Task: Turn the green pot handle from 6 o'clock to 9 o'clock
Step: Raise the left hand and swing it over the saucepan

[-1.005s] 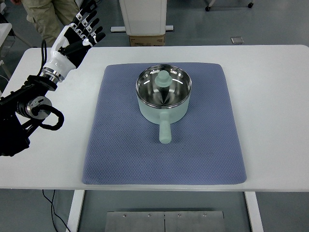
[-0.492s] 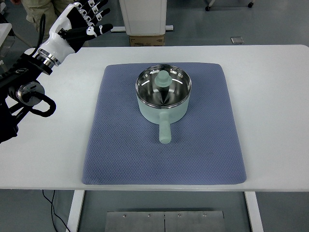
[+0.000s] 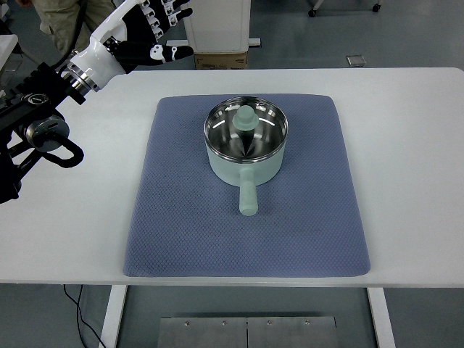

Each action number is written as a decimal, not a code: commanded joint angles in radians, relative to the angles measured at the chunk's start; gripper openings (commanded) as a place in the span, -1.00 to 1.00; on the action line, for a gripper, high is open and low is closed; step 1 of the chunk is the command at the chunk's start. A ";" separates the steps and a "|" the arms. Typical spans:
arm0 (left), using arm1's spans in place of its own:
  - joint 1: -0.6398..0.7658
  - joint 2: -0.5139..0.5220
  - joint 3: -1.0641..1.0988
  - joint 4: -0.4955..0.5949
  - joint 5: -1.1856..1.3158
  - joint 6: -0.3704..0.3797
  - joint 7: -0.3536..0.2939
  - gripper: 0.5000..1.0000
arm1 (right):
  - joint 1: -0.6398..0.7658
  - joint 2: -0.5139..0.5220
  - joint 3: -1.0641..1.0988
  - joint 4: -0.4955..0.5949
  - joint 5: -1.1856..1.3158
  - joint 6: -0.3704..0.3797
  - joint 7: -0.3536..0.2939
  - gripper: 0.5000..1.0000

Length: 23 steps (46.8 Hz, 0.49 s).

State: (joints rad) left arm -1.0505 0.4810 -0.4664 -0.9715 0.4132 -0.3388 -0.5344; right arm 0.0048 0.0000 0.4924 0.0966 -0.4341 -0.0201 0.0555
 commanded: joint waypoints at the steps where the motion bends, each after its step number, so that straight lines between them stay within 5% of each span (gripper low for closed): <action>1: -0.003 0.010 0.002 -0.029 0.025 0.000 0.002 1.00 | 0.000 0.000 0.000 0.000 0.000 0.000 0.000 1.00; 23: -0.046 0.076 0.008 -0.251 0.237 -0.039 0.011 1.00 | 0.000 0.000 0.000 0.000 0.000 0.000 0.000 1.00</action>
State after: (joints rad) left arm -1.0872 0.5527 -0.4607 -1.2069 0.6282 -0.3638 -0.5239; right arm 0.0046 0.0000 0.4924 0.0966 -0.4341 -0.0198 0.0552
